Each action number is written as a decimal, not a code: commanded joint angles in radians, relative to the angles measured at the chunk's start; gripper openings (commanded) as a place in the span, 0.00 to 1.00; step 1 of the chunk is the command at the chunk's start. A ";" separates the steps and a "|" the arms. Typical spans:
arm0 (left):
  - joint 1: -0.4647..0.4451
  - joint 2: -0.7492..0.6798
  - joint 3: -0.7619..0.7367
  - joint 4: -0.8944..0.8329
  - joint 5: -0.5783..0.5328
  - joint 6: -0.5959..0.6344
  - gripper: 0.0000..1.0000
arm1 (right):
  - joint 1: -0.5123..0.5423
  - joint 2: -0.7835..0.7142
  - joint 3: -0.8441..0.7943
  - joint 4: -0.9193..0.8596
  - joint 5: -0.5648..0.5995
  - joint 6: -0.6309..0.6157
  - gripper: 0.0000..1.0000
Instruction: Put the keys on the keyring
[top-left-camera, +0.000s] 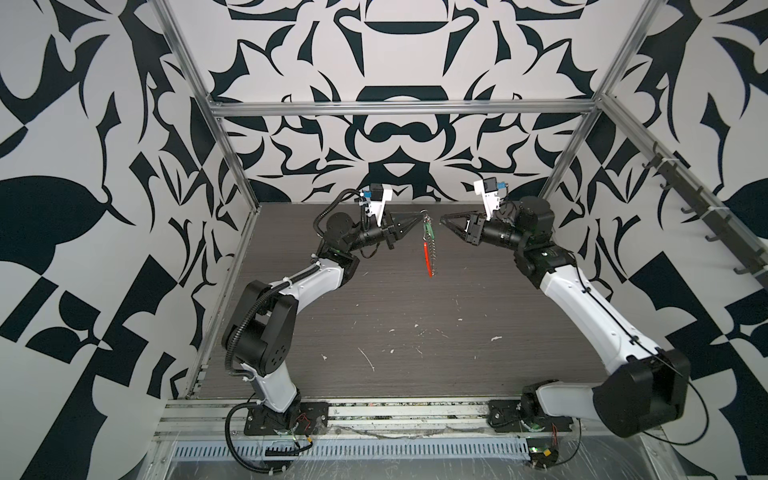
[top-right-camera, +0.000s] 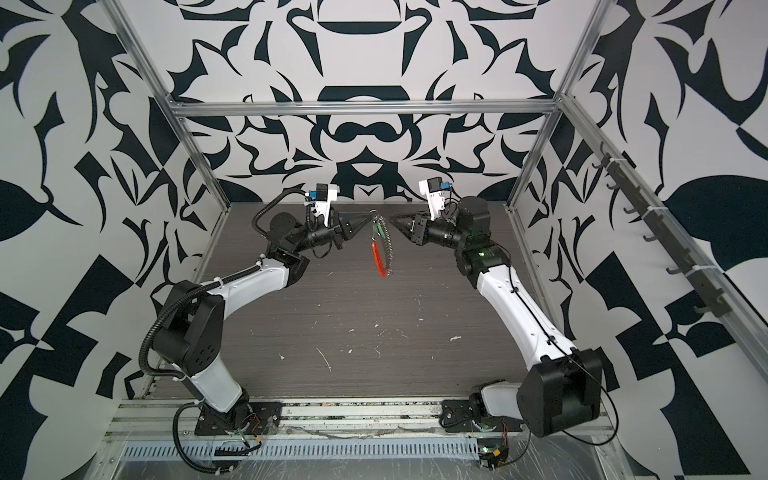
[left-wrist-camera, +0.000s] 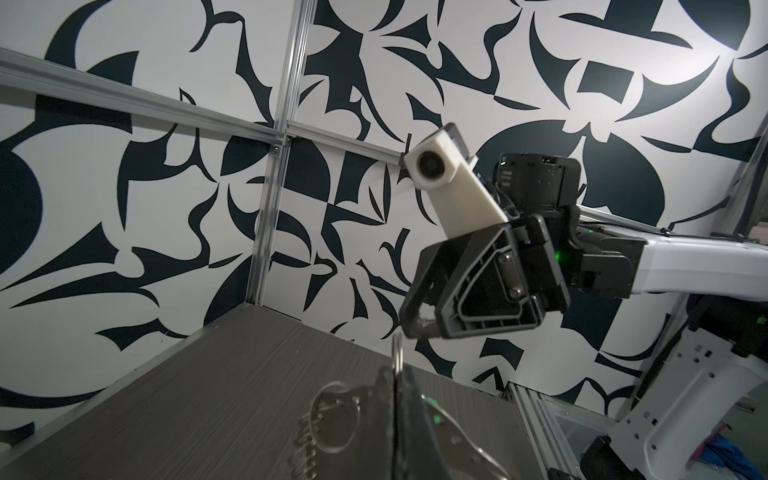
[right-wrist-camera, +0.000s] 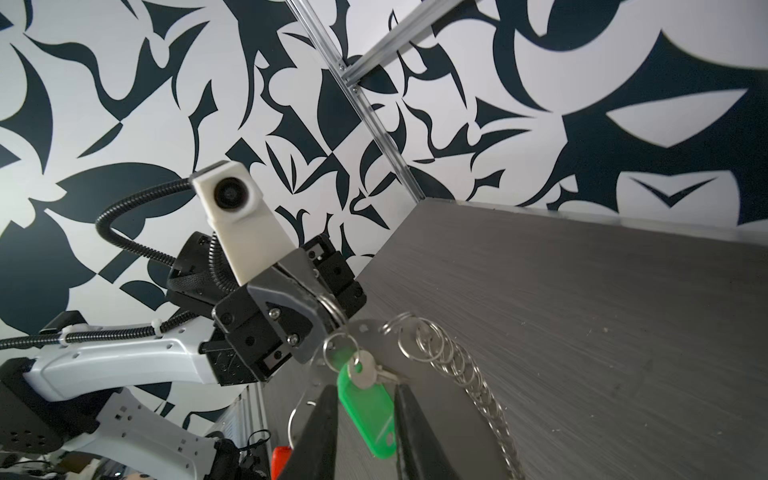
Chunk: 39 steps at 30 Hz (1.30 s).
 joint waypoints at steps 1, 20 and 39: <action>0.000 -0.005 -0.006 0.097 0.019 -0.038 0.00 | 0.008 -0.009 0.039 -0.011 0.014 -0.062 0.28; 0.002 -0.003 -0.003 0.098 0.042 -0.070 0.00 | 0.062 0.053 0.069 0.148 -0.030 0.007 0.31; 0.001 0.017 0.017 0.130 0.046 -0.116 0.00 | 0.070 0.078 0.055 0.255 -0.069 0.078 0.27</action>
